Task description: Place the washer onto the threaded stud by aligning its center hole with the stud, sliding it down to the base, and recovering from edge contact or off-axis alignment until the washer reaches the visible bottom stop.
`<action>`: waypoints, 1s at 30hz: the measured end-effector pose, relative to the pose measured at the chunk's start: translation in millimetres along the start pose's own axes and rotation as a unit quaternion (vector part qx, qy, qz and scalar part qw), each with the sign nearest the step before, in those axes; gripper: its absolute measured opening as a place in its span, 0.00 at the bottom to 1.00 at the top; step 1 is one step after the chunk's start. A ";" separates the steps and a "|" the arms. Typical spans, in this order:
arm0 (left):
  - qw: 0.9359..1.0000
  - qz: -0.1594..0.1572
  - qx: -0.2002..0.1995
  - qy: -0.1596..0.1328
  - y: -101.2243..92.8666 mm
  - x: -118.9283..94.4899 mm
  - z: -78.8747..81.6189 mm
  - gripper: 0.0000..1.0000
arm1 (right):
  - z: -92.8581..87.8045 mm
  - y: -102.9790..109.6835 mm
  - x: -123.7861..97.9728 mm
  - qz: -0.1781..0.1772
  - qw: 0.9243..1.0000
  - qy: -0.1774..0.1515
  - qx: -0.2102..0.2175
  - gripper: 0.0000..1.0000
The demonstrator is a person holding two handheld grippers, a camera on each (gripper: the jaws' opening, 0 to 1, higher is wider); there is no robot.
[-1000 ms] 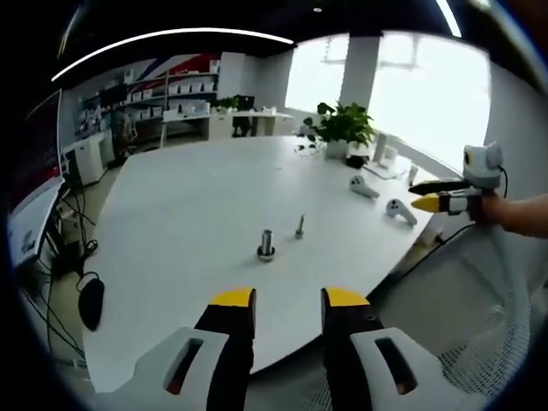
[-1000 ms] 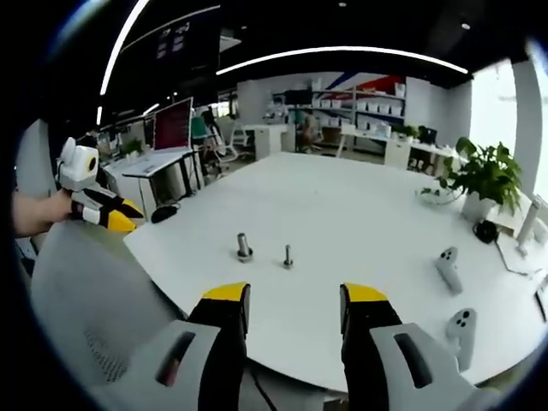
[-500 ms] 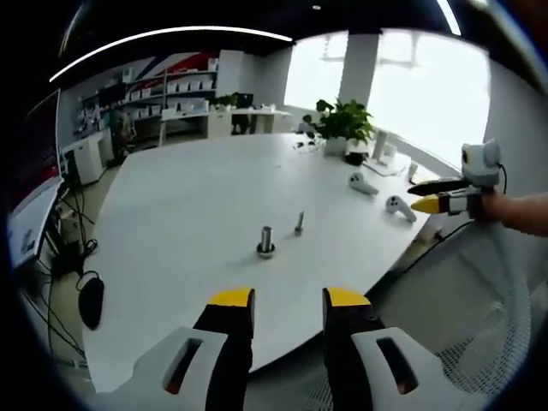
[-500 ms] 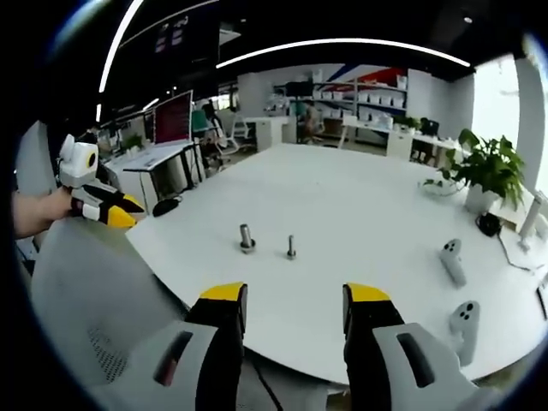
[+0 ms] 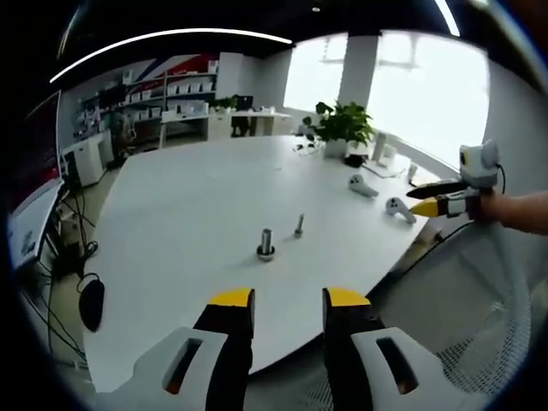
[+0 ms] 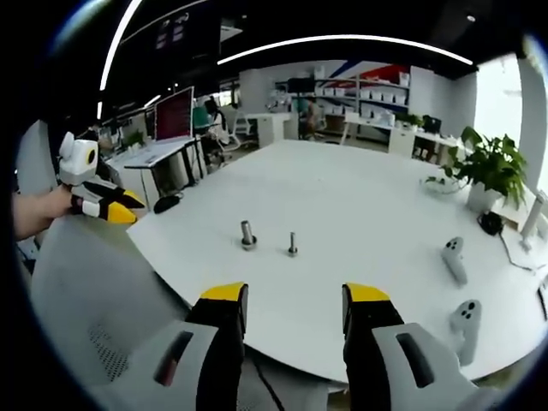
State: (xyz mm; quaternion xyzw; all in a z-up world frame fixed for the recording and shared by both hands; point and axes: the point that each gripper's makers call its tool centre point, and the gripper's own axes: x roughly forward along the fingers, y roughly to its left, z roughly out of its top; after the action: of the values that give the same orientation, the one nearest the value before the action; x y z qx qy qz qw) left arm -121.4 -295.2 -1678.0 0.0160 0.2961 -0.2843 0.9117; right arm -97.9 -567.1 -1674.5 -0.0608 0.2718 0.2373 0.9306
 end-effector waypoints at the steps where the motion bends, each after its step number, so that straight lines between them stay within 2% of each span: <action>1: 1.000 0.000 0.000 0.000 -0.2 -0.2 -0.4 0.30 | -0.5 0.1 -0.4 -0.001 1.000 0.001 -0.001 0.46; 17: 1.000 -0.006 -0.001 0.003 -1.6 0.7 -0.7 0.29 | -1.7 -2.3 0.2 0.000 1.000 0.002 0.009 0.46; 30: 1.000 -0.010 -0.002 0.008 -2.7 1.5 -3.0 0.30 | -6.7 0.4 3.3 0.010 1.000 0.019 0.018 0.44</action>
State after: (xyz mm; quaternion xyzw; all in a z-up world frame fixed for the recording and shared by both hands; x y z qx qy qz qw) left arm -123.4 -297.6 -1680.9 0.0134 0.3039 -0.2931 0.9064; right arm -98.8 -567.0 -1682.0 -0.0459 0.2938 0.2406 0.9239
